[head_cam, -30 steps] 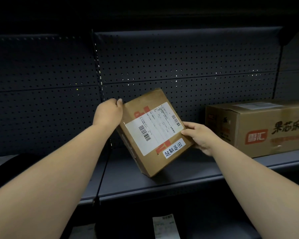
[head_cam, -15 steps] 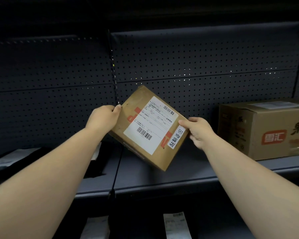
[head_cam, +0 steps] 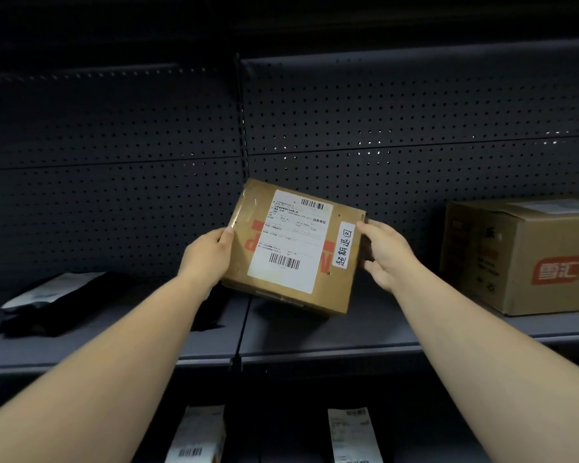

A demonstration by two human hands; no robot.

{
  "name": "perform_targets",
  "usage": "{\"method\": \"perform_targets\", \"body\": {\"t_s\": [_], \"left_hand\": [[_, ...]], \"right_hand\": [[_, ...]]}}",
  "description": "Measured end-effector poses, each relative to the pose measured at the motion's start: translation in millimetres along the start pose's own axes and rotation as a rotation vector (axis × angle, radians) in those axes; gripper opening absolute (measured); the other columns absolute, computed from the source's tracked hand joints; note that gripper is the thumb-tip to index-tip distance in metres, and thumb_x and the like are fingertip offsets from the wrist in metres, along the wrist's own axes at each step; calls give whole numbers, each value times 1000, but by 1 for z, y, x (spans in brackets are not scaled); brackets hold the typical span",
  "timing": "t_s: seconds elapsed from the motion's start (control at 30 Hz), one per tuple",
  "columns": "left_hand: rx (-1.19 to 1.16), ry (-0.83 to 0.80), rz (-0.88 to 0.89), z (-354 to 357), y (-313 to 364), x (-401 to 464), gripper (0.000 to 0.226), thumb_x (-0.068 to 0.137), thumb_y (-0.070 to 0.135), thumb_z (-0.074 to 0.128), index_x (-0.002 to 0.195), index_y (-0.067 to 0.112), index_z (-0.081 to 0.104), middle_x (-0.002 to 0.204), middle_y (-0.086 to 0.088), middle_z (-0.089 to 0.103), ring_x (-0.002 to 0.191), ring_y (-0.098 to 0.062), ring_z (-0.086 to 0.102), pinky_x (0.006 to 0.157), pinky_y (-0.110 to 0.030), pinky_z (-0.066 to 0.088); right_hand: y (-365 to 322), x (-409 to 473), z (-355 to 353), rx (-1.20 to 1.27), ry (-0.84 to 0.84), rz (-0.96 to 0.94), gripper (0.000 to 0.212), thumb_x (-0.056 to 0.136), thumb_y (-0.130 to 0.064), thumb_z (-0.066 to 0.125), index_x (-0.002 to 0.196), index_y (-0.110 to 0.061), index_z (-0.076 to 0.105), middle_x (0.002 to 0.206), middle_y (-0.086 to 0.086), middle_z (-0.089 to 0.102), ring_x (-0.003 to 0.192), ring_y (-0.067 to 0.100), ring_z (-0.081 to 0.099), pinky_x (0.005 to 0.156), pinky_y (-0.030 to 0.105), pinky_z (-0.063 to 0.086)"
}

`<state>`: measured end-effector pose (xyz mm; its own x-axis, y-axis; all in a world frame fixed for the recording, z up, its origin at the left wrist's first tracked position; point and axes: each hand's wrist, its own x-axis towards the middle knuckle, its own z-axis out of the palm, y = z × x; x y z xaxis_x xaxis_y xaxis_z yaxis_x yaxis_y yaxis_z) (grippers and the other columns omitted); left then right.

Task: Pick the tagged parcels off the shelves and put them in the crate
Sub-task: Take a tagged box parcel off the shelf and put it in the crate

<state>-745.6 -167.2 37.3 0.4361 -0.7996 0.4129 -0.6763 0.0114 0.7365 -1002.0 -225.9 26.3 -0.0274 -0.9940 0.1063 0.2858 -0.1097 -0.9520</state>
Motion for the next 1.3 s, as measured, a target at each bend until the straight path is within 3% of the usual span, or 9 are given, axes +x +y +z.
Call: {"method": "perform_targets", "body": {"t_s": [0.1,0.17,0.3,0.4,0.5,0.67,0.83,1.03,1.3], "left_hand": [[-88,-11,-40,8,-6,-6,43,99,42,29,122,21,58,111,-2,61,99,-22,54,91,-40,47],[-149,-9,-83,13,-7,-9,42,98,43,29,118,21,59,108,-2,62,101,-24,55,94,-45,47],[-235,29,-131,26,-10,-14,40,98,42,31,115,22,61,91,7,59,90,-20,54,77,-36,48],[-260,63,-128,34,-11,-18,40,97,44,33,106,20,63,87,7,59,81,-15,52,63,-29,39],[-311,73,-133,39,-13,-19,40,95,47,37,92,18,65,87,3,62,84,-20,54,71,-34,41],[-457,52,-146,44,-6,-17,52,91,50,46,85,1,62,79,-5,57,73,-21,49,65,-35,36],[-529,59,-162,45,1,-15,35,88,51,52,74,20,59,79,4,63,71,-15,55,59,-30,42],[-573,48,-163,50,2,-12,33,85,53,54,72,23,58,79,6,63,70,-13,55,57,-29,41],[-605,14,-109,64,2,-20,33,83,54,55,70,24,58,80,5,64,72,-15,56,58,-30,42]], "right_hand": [[2,-1,-1,-3,3,-41,6,94,-22,54,91,-26,57,84,-5,74,100,15,62,105,45,40],[3,-3,-3,-9,-10,-68,9,94,-22,53,90,-27,58,76,-9,74,92,10,63,99,38,44],[2,-10,-6,-59,-79,-100,20,96,-24,48,107,-33,62,88,-11,75,92,7,65,73,27,45],[2,-13,-10,-56,-106,-123,33,97,-18,44,125,-32,57,97,-12,74,84,1,69,65,22,46],[4,-16,-16,-43,-74,-149,32,97,-15,46,124,-29,56,102,-10,72,92,5,68,70,23,50],[9,-18,-25,-65,5,-188,21,95,-22,50,109,-33,61,100,-9,73,95,10,68,70,32,57],[9,-22,-29,-63,42,-247,23,95,-26,52,115,-28,61,96,-11,74,89,8,71,64,29,57],[12,-28,-31,-67,100,-280,24,95,-23,52,116,-25,62,102,-7,72,98,12,67,81,37,56],[22,-39,-48,-56,146,-323,19,95,-22,51,104,-33,63,97,-9,74,95,12,68,82,40,57]]}}
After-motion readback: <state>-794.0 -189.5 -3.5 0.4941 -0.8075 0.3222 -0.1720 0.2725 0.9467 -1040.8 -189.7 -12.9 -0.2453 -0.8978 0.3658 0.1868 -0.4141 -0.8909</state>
